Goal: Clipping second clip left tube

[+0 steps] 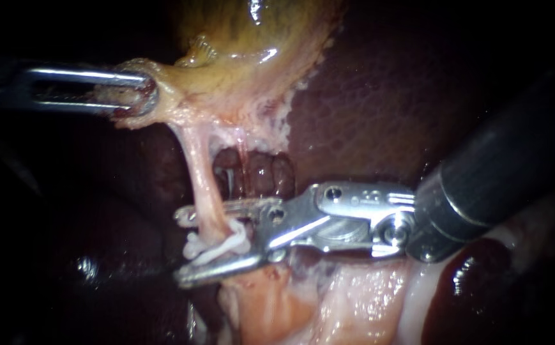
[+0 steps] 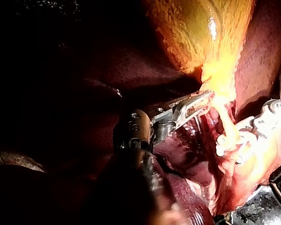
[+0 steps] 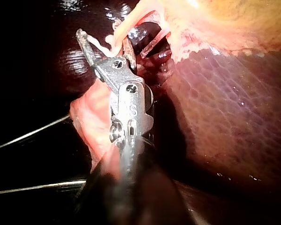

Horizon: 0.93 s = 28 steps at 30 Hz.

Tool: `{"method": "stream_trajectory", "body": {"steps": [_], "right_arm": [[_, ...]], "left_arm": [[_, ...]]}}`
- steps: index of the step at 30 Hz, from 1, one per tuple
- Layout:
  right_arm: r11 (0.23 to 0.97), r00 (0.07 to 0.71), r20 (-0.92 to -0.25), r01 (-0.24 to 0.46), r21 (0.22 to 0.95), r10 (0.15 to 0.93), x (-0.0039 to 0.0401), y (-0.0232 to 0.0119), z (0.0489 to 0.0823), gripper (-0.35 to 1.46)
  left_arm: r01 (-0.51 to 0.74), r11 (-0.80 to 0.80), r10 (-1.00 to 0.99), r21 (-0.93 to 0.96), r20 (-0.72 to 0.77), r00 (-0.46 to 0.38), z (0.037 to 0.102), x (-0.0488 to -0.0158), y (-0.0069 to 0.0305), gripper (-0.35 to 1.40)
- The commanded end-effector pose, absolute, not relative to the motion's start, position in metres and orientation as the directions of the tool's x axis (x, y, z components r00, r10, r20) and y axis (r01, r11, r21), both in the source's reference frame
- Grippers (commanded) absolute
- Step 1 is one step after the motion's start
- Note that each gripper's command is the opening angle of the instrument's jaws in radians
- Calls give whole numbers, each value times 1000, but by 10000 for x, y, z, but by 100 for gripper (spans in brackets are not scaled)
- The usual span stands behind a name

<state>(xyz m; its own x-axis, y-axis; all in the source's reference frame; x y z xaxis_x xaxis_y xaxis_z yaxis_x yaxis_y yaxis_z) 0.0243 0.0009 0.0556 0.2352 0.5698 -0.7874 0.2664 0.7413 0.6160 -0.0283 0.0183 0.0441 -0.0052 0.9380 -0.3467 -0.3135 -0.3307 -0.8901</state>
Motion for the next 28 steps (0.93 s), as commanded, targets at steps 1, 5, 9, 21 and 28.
{"method": "stream_trajectory", "body": {"steps": [1, 5, 9, 21, 28], "right_arm": [[742, 235, -787, 266, 616, 570, 242, 9, 557, 27], [742, 235, -788, 265, 616, 570, 239, 9, 558, 7], [738, 236, -788, 276, 616, 569, 237, 9, 558, -20], [703, 334, -747, 266, 660, 575, 236, 9, 560, -35], [725, 324, -775, 285, 627, 543, 237, 10, 563, -35]], "left_arm": [[-313, -331, 938, -890, -347, -5, 441, -283, 183, -35], [-313, -331, 938, -890, -346, -5, 442, -283, 183, -35], [-313, -331, 938, -890, -347, -5, 443, -283, 184, -35], [-313, -331, 938, -890, -347, -5, 443, -283, 184, -35], [-313, -331, 938, -890, -347, -5, 444, -283, 184, -35]]}}
